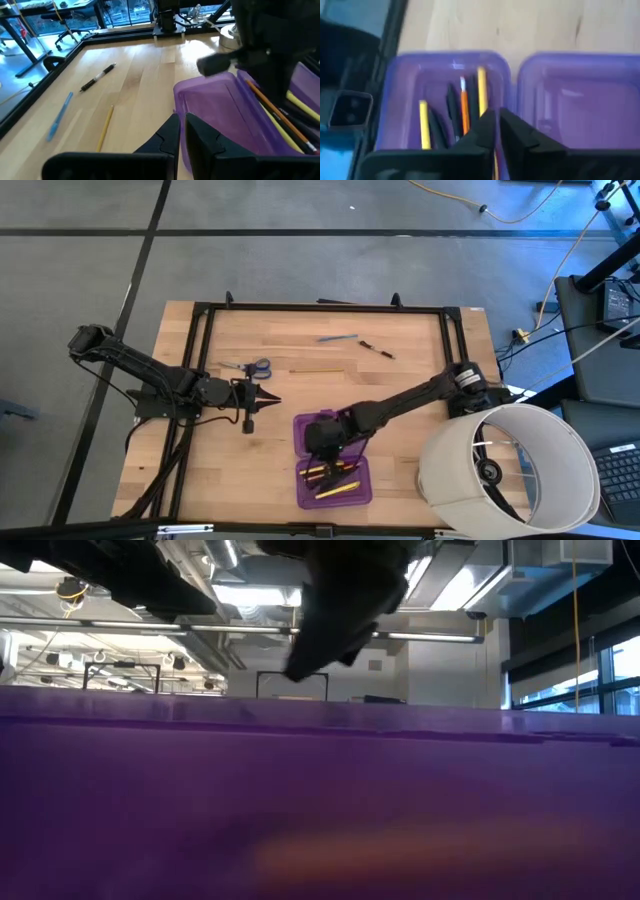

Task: Pick & place school supplies into a supply box
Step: Put the yellow pencil into the violet supply box

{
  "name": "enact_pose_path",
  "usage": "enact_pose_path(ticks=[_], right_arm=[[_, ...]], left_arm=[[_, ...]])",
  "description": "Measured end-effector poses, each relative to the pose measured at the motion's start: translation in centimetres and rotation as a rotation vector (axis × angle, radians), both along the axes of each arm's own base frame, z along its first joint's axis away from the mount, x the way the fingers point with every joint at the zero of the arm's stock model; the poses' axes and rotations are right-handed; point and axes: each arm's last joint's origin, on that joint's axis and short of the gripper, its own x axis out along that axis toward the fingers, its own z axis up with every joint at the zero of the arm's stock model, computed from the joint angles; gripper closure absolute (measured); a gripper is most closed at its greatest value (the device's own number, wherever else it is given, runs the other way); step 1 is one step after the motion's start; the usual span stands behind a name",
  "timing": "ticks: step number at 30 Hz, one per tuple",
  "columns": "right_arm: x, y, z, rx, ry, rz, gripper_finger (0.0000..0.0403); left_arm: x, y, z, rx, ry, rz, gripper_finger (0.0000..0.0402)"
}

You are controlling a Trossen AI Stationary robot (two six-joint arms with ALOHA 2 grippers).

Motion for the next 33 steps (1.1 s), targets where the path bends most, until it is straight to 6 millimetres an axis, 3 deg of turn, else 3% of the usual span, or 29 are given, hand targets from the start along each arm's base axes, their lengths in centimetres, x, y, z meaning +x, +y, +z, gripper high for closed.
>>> enact_pose_path(ticks=[4,11,23,26,29,33], right_arm=[[-1.0,-0.5,0.6,-0.102,-0.025,-0.035,0.0375],[-4.0,-2.8,-0.1,-0.048,-0.084,-0.031,0.0375],[-13.6,-6.9,0.0,0.097,-0.412,-0.11,0.0375],[-15.9,-7.5,-0.6,0.111,-0.495,-0.113,0.0375],[-18.1,-8.5,-1.4,0.017,-0.501,-0.138,0.0375],[-20.5,-9.5,-3.4,-0.03,-0.52,-0.251,0.0375]], left_arm=[[0.0,0.0,0.0,-0.019,-0.005,0.007,0.0381],[0.0,0.0,0.0,-0.025,-0.007,0.008,0.0382],[0.0,0.0,0.1,-0.026,-0.009,0.008,0.0382],[0.0,0.0,0.0,-0.025,-0.007,0.008,0.038],[0.0,0.0,0.1,-0.026,-0.01,0.01,0.0377],[0.1,0.0,0.3,-0.071,-0.035,0.024,0.0363]])
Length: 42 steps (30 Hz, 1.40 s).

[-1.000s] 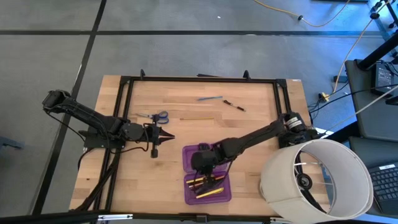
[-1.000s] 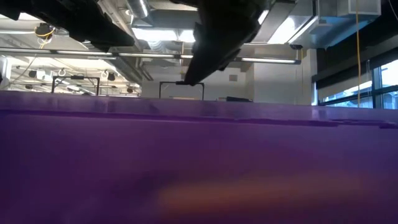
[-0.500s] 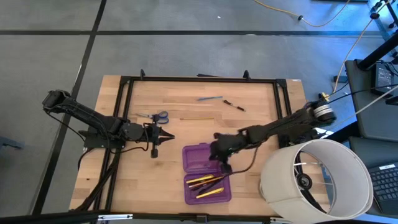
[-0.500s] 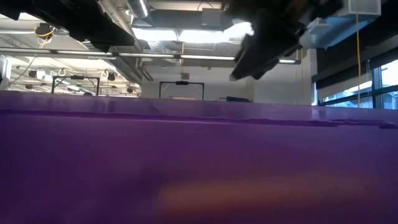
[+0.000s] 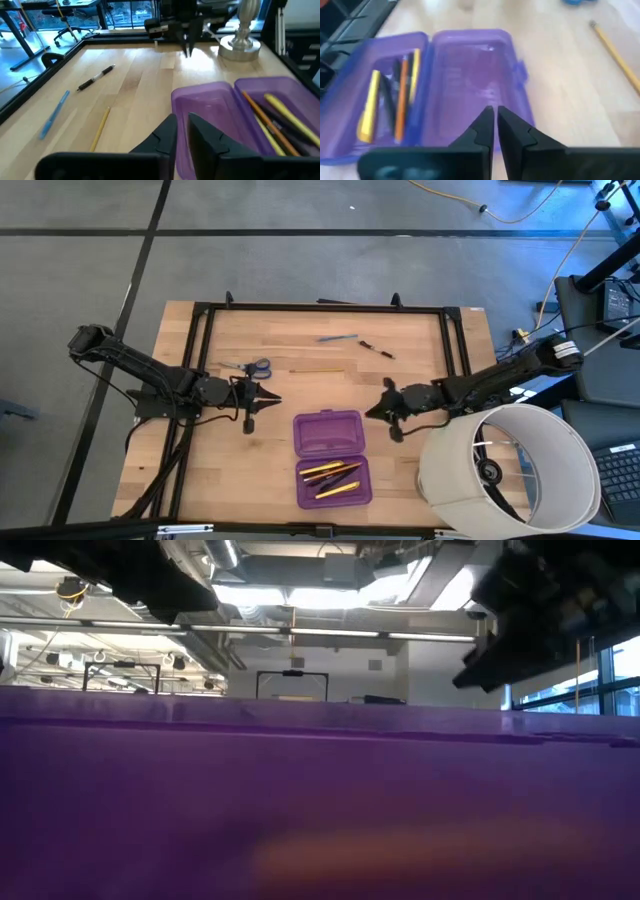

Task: Pick & place school supplies into a supply box
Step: Put the yellow pencil into the violet supply box

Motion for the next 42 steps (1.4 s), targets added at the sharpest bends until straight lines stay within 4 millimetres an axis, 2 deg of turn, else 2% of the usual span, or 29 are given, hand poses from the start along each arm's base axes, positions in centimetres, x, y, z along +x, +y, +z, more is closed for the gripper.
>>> enact_pose_path(ticks=[5,10,14,18,22,26,30,33,36,42], right_arm=[[-2.4,-0.9,-1.5,0.052,-0.134,-0.007,0.0375],[-3.8,-1.5,-1.3,0.108,-0.242,0.032,0.0375],[-4.1,-1.6,-0.8,0.126,-0.274,0.042,0.0375],[-4.1,-1.6,-0.8,0.118,-0.279,0.045,0.0375],[-4.1,-1.6,-0.8,0.118,-0.277,0.045,0.0375],[-4.1,-1.6,-0.8,0.11,-0.279,0.035,0.0375],[-4.1,-1.7,-0.8,0.104,-0.28,0.012,0.0375],[-4.1,-1.7,-0.8,0.107,-0.279,0.011,0.0375],[-4.1,-1.7,-0.8,0.113,-0.277,0.008,0.0375],[-4.1,-1.7,-0.9,0.115,-0.27,0.007,0.0375]], left_arm=[[0.0,0.0,0.1,-0.039,-0.02,0.019,0.0315],[0.0,0.2,0.2,-0.028,-0.032,0.079,0.0254],[0.1,0.0,0.2,-0.083,-0.032,0.05,0.0223],[0.1,-0.1,0.3,-0.144,-0.037,0.015,0.0213],[0.4,1.0,0.5,-0.124,-0.041,0.114,0.0215],[1.3,3.2,2.4,-0.126,0.003,0.194,0.0223],[2.8,5.9,3.4,-0.046,0.191,0.292,0.023],[4.1,8.1,2.7,-0.033,0.386,0.311,0.0233],[5.5,9.9,1.2,0.019,0.52,0.232,0.0233],[7.7,11.9,-2.7,0.09,0.684,0.073,0.0241]])
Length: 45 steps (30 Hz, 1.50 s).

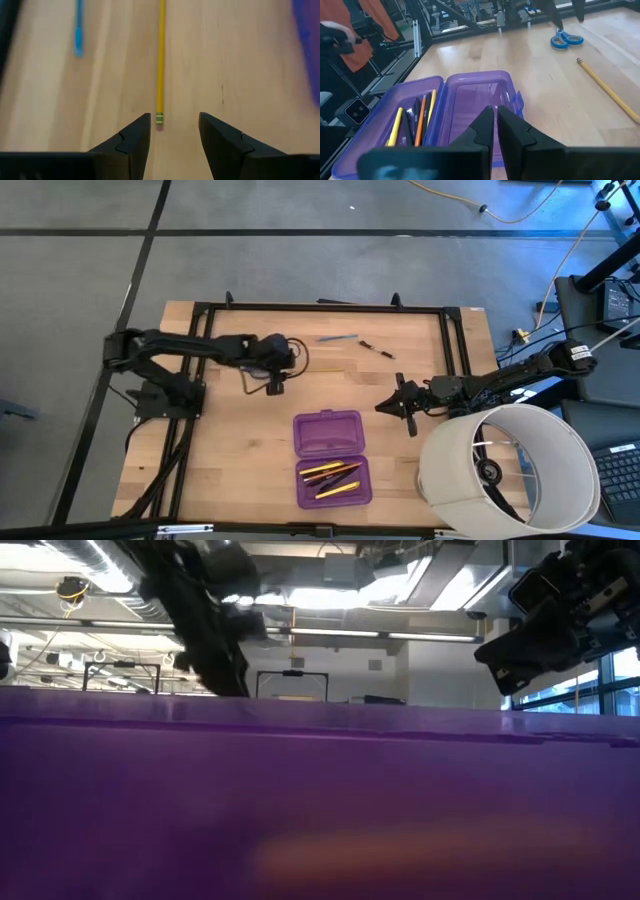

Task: Pick & place school supplies into a supply box
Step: Put the yellow pencil into the violet supply box

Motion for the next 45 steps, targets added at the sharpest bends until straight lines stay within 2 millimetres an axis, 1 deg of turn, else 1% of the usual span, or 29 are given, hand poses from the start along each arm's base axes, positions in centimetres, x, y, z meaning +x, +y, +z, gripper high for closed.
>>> enact_pose_path(ticks=[4,7,10,15,20,28,32,39,45], right_arm=[[0.0,0.0,0.0,-0.001,0.004,0.0,0.0375],[0.0,0.0,0.0,-0.001,0.004,0.0,0.0375],[0.0,0.0,0.0,-0.001,0.004,0.0,0.0375],[0.0,0.0,-0.1,-0.001,0.006,0.0,0.0375],[0.0,0.0,-0.1,-0.001,0.008,0.0,0.0375],[0.0,0.0,-0.1,-0.002,0.012,0.0,0.0375],[0.0,0.0,-0.1,-0.002,0.012,0.0,0.0375],[-0.1,0.0,-0.3,-0.005,0.028,0.0,0.0375],[-0.1,0.0,-0.3,-0.005,0.031,0.0,0.0375]], left_arm=[[0.9,1.0,-2.3,-0.017,0.081,-0.001,0.0249],[1.4,1.7,-3.6,-0.056,0.109,0.004,0.0256],[1.7,2.3,-4.6,-0.092,0.128,0.006,0.0262],[1.7,3.3,-5.6,-0.111,0.142,0.031,0.0268],[1.5,4.1,-6.1,-0.12,0.159,0.057,0.0273],[1.8,4.3,-7.2,-0.16,0.168,0.035,0.0291],[2.0,4.3,-7.7,-0.17,0.173,0.031,0.031],[2.0,4.3,-7.8,-0.176,0.178,0.051,0.0358],[1.8,4.2,-7.9,-0.18,0.199,0.074,0.0378]])
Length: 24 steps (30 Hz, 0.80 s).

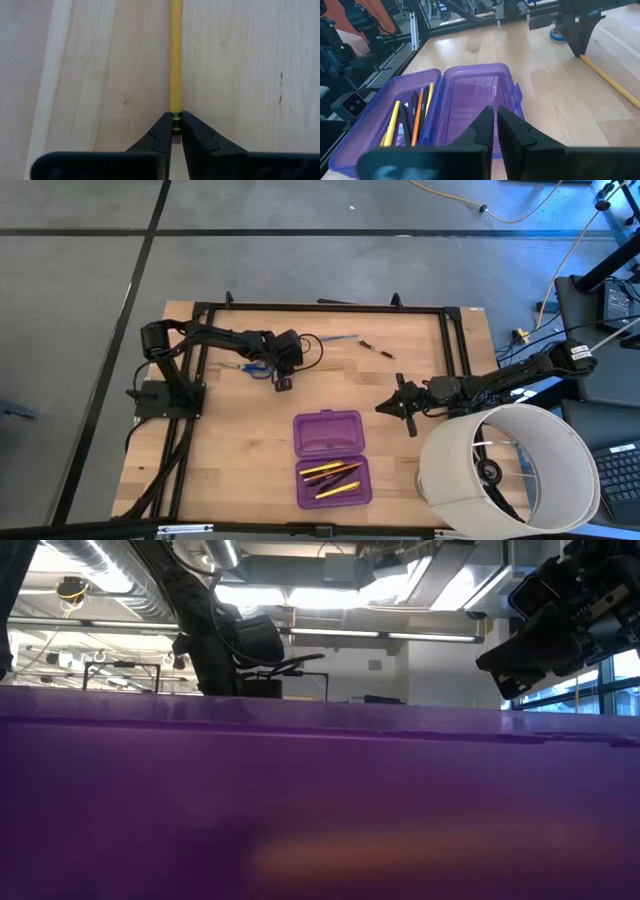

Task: Pick & place school supplies into a supply box
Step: Put the yellow pencil into the violet supply box

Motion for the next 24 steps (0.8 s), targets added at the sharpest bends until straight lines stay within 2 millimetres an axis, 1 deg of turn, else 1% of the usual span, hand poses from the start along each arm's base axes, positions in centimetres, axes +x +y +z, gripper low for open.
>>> enact_pose_path(ticks=[7,14,17,24], right_arm=[[0.0,0.0,0.0,-0.008,0.002,0.002,0.0375],[0.0,0.0,-0.2,-0.01,0.016,0.002,0.0375],[0.0,0.0,-0.2,-0.01,0.017,0.002,0.0375],[0.0,0.0,-0.2,-0.003,0.018,0.0,0.0375]], left_arm=[[0.1,-0.9,0.4,-0.031,-0.023,-0.02,0.0383],[-0.8,-1.9,2.0,-0.054,-0.011,-0.018,0.0384],[-0.9,-2.3,3.0,-0.065,-0.037,-0.012,0.0384],[-0.7,-3.8,3.8,-0.069,-0.056,-0.051,0.0385]])
